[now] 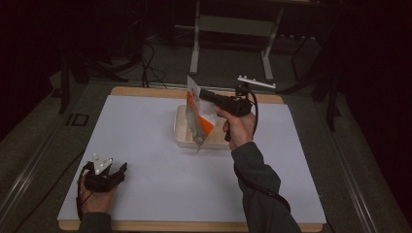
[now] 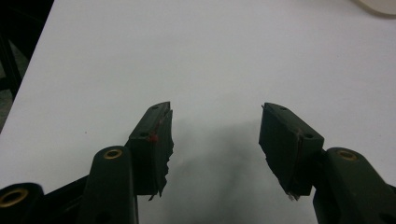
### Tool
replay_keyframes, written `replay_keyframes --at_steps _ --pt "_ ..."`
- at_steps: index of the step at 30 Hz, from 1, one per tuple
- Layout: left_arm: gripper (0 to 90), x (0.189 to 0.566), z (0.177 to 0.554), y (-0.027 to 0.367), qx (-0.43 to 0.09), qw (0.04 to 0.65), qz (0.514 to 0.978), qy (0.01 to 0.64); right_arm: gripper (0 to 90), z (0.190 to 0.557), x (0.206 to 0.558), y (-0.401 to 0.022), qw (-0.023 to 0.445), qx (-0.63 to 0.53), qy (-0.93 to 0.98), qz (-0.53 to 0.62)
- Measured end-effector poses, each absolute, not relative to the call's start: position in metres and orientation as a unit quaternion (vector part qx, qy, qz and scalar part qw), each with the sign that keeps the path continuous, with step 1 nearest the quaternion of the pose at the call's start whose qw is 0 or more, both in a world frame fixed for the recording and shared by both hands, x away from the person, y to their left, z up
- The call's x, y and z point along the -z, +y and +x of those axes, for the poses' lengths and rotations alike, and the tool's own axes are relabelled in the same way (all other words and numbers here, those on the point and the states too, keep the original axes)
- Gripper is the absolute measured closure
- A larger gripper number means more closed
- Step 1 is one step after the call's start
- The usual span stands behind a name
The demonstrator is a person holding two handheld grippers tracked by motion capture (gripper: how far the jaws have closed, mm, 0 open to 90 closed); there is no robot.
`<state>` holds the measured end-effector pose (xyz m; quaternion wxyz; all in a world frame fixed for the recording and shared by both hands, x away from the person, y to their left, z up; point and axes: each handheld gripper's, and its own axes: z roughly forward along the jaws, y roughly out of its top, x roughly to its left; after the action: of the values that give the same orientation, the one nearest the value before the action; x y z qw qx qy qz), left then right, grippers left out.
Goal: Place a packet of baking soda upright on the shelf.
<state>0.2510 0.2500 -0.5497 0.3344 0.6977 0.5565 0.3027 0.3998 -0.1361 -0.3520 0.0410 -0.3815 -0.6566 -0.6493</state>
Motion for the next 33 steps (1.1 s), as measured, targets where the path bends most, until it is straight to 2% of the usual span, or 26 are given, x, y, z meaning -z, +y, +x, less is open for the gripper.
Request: replay_keyframes --at_steps 13,33 --pt "43.5 0.550 0.251 0.250 -0.302 0.337 0.697 0.556 90.0 0.406 0.349 -0.126 0.027 0.645 -0.658 -0.389" --pt "43.3 0.549 0.250 0.251 -0.301 0.340 0.695 0.558 90.0 0.418 0.350 -0.107 0.031 0.639 -0.656 -0.401"
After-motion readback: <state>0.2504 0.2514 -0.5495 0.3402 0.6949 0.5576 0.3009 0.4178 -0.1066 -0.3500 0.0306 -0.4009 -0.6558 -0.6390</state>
